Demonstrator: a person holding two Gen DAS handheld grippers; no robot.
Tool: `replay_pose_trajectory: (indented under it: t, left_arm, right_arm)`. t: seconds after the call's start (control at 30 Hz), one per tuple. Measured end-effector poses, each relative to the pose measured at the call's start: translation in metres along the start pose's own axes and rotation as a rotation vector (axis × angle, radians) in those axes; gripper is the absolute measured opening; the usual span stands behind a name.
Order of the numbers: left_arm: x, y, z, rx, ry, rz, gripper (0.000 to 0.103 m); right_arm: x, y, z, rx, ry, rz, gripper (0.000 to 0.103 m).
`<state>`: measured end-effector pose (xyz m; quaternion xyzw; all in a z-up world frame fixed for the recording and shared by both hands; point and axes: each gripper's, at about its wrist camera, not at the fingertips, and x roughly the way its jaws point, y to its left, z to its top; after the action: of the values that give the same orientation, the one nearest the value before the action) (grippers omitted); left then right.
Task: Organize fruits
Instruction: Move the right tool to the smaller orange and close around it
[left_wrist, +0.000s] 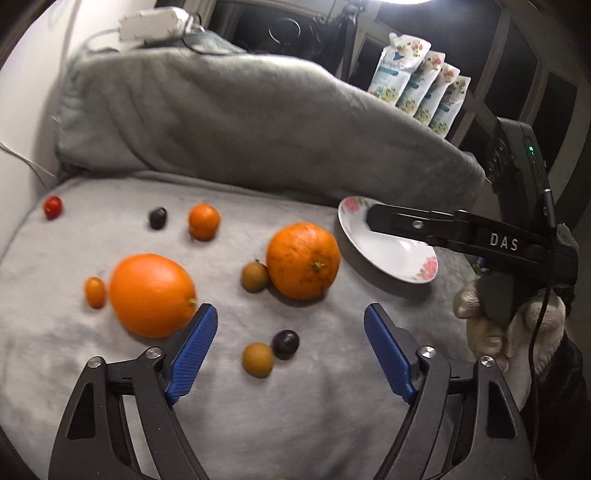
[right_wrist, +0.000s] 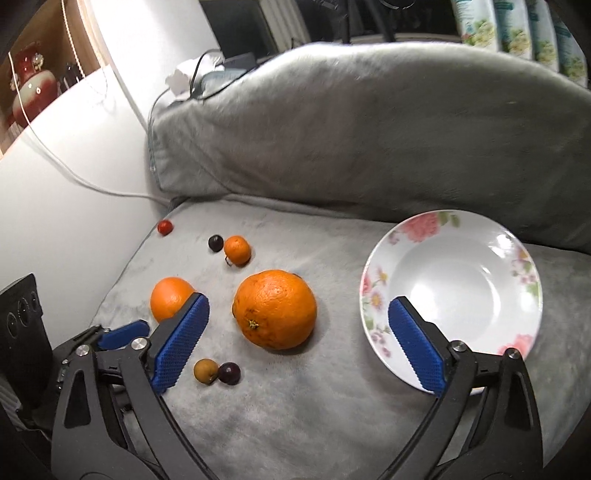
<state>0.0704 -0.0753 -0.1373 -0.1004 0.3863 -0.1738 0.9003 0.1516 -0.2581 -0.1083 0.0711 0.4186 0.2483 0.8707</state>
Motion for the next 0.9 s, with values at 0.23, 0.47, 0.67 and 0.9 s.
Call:
replay_pose_trajectory:
  t: [0.23,0.47,0.67,0.9]
  left_arm:
    - [0.024,-0.001,0.003,-0.027,0.047,-0.040,0.063]
    - [0.041,0.001,0.006,-0.039,0.070,-0.044,0.054]
    - [0.050,0.008,0.008,-0.068,0.083,-0.055,0.052]
    - [0.056,0.013,0.009,-0.095,0.097,-0.073,0.049]
  right_arm:
    - [0.028,0.004,0.007,-0.023,0.083,0.043,0.086]
    - [0.049,0.015,0.012,-0.081,0.131,0.062,0.079]
    - [0.059,0.017,0.013,-0.097,0.157,0.071,0.079]
    - [0.072,0.017,0.012,-0.098,0.189,0.075,0.078]
